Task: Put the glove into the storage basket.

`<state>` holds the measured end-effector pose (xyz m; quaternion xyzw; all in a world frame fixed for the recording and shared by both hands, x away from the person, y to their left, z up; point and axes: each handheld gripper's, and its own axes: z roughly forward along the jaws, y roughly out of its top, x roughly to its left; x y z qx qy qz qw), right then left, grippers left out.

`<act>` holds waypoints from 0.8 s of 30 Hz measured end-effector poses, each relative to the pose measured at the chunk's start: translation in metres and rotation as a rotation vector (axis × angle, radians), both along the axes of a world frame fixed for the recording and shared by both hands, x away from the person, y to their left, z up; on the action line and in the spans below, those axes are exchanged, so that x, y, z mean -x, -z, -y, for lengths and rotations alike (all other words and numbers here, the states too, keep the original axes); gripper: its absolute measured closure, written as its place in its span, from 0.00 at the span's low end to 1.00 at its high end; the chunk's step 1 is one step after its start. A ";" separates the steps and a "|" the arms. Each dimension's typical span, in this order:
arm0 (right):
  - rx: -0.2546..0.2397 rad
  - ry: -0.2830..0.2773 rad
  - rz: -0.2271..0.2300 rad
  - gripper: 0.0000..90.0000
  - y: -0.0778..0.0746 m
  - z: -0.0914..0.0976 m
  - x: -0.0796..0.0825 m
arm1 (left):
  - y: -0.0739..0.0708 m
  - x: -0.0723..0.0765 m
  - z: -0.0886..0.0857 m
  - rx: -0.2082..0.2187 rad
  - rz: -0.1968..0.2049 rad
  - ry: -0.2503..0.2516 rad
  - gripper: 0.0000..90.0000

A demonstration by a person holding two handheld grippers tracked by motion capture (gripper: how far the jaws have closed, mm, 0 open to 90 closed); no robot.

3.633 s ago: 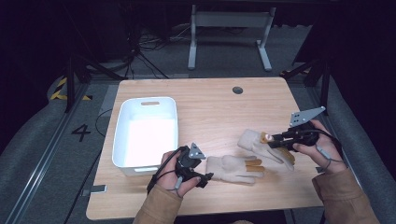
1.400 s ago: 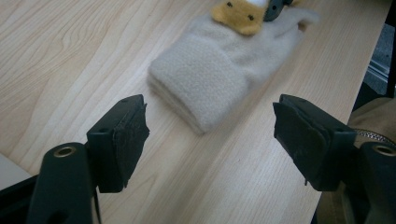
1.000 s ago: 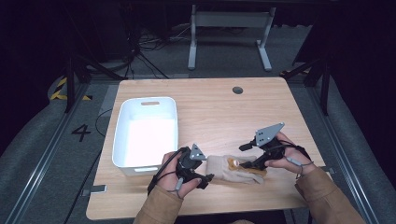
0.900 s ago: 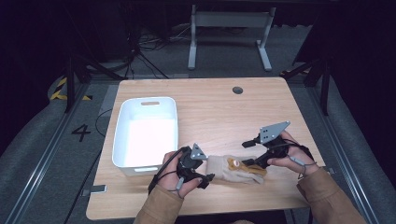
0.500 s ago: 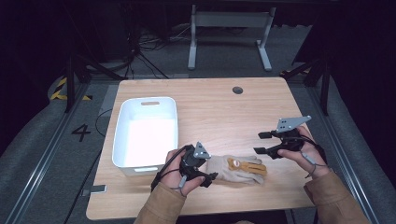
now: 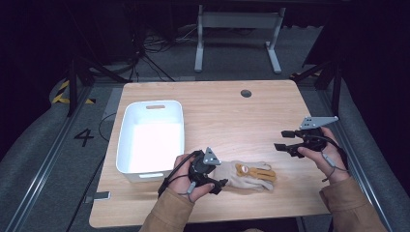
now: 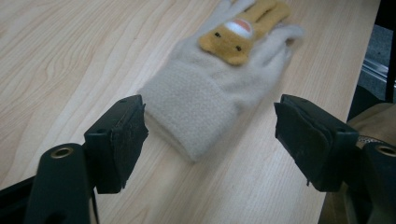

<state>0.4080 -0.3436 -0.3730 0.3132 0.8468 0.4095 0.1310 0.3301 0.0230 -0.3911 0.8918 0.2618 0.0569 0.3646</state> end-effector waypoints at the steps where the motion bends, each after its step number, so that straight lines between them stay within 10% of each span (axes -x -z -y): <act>1: -0.008 0.013 -0.007 0.37 0.000 0.003 -0.001 | 0.000 -0.001 0.000 0.003 0.000 0.002 0.27; 24: 0.014 0.313 -0.062 0.32 0.015 0.046 -0.018 | 0.006 -0.011 0.017 -0.025 0.067 0.096 0.27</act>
